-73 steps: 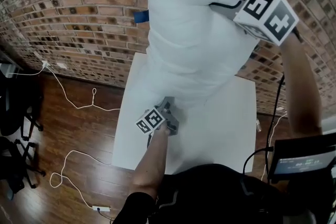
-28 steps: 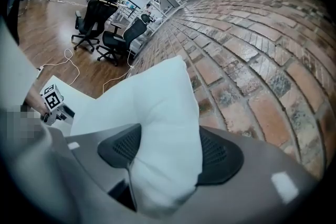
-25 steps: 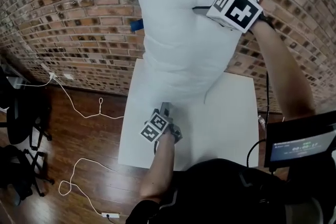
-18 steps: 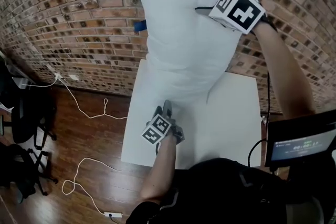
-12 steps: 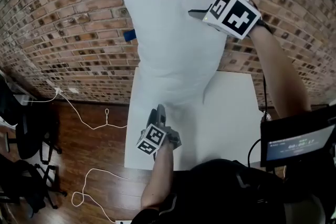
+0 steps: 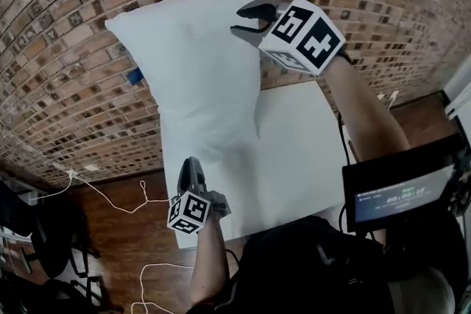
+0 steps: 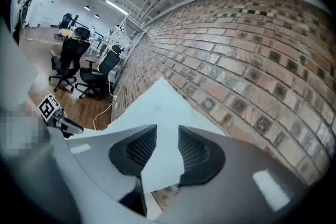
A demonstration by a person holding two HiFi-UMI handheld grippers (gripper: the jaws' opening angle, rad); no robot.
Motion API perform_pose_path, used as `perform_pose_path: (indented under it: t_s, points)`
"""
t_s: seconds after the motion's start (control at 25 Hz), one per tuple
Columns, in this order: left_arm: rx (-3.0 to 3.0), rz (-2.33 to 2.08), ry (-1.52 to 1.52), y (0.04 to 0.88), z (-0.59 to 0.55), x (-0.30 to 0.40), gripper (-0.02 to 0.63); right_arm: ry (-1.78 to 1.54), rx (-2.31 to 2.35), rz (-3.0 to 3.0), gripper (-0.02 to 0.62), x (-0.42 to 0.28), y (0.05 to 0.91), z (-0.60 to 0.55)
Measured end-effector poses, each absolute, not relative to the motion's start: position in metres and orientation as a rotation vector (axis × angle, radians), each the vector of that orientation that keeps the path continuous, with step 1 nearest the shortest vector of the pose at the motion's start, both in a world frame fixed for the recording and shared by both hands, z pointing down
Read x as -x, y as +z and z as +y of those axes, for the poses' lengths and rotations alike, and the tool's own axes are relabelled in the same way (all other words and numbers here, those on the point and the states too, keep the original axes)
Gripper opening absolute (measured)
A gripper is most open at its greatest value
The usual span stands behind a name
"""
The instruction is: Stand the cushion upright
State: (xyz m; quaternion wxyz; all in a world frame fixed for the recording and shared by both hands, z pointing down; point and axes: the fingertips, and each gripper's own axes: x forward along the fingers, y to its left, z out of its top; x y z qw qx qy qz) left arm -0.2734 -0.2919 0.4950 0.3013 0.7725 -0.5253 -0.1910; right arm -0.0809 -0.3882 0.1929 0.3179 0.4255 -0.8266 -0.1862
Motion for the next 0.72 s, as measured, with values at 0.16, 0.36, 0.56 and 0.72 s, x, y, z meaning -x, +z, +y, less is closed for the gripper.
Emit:
perform_pose_path:
  t_s: [0.16, 0.36, 0.56, 0.72]
  points:
    - [-2.169, -1.363, -0.485, 0.470, -0.284, 0.275, 0.024, -0.445, -1.200, -2.209, 0.113, 0.062, 0.200, -0.357]
    - [-2.305, -1.331, -0.436, 0.440, -0.269, 0.264, 0.002, -0.355, -1.281, -2.256, 0.058, 0.024, 0.199, -0.315]
    - [-2.510, -1.285, -0.400, 0.396, -0.247, 0.246, 0.002, -0.253, -1.364, -2.338, 0.008, -0.009, 0.207, -0.281]
    - [-2.603, -1.260, -0.359, 0.367, -0.222, 0.229, 0.002, -0.163, -1.382, -2.410, 0.008, -0.027, 0.230, -0.256]
